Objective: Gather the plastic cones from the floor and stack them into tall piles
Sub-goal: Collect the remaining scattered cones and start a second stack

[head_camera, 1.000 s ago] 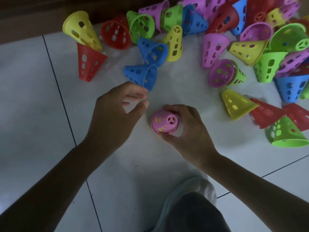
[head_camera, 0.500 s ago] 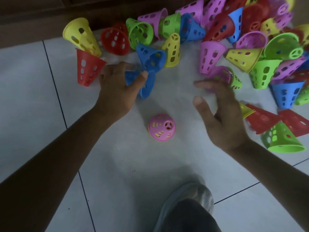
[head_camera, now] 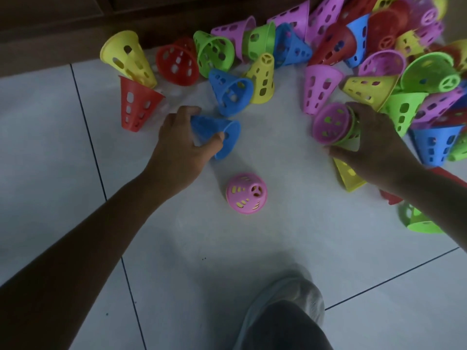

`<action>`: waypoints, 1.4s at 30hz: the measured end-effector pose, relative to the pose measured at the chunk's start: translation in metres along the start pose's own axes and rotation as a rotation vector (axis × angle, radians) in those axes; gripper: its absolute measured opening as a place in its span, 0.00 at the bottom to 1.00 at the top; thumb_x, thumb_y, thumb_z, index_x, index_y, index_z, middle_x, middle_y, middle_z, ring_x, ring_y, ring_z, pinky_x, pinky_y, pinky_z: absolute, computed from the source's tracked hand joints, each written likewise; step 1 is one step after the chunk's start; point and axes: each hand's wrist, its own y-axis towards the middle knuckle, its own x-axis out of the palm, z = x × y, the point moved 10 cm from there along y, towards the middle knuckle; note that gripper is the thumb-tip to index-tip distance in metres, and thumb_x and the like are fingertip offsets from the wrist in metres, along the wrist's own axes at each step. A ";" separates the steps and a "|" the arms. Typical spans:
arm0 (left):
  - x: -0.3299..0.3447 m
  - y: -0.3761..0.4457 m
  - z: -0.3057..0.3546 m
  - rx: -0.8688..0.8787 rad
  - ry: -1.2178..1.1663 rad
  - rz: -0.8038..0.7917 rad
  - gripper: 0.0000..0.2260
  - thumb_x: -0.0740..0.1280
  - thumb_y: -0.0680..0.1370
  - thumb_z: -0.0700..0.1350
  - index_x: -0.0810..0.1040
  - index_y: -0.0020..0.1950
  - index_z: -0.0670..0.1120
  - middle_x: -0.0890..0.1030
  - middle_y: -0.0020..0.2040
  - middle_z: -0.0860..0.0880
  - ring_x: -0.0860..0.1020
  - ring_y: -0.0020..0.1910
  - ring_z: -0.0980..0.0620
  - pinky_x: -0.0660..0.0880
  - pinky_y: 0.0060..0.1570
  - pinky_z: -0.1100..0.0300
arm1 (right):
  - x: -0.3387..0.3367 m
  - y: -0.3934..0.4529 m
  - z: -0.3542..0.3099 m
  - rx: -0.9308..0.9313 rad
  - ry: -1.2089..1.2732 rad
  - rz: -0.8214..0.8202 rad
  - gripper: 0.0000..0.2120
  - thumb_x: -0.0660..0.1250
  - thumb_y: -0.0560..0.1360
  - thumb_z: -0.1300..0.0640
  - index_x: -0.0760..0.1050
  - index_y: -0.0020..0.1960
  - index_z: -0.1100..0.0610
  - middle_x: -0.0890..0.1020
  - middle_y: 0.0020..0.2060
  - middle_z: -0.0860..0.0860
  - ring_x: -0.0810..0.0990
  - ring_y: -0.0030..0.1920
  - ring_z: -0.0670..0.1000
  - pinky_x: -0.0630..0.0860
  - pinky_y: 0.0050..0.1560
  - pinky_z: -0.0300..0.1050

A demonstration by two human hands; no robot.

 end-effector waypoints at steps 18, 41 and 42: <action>-0.010 -0.080 0.078 0.467 -0.117 -0.127 0.39 0.77 0.66 0.43 0.65 0.75 0.44 0.64 0.70 0.48 0.74 0.65 0.50 0.77 0.60 0.63 | 0.003 0.005 -0.005 -0.013 0.011 -0.018 0.36 0.74 0.72 0.47 0.64 0.74 0.56 0.74 0.67 0.58 0.72 0.66 0.59 0.70 0.65 0.52; 0.059 -0.093 0.050 0.741 0.311 -0.250 0.41 0.78 0.70 0.39 0.63 0.78 0.55 0.72 0.65 0.50 0.72 0.62 0.49 0.76 0.60 0.55 | -0.004 -0.007 -0.042 -0.128 0.157 0.043 0.36 0.77 0.70 0.46 0.69 0.71 0.59 0.77 0.63 0.55 0.75 0.62 0.54 0.69 0.61 0.40; 0.057 -0.092 0.050 0.716 0.291 -0.257 0.41 0.78 0.70 0.41 0.63 0.78 0.54 0.72 0.66 0.50 0.72 0.63 0.49 0.75 0.62 0.55 | -0.005 -0.011 -0.052 -0.143 0.189 0.050 0.36 0.77 0.70 0.46 0.69 0.71 0.59 0.78 0.63 0.54 0.75 0.62 0.53 0.69 0.60 0.39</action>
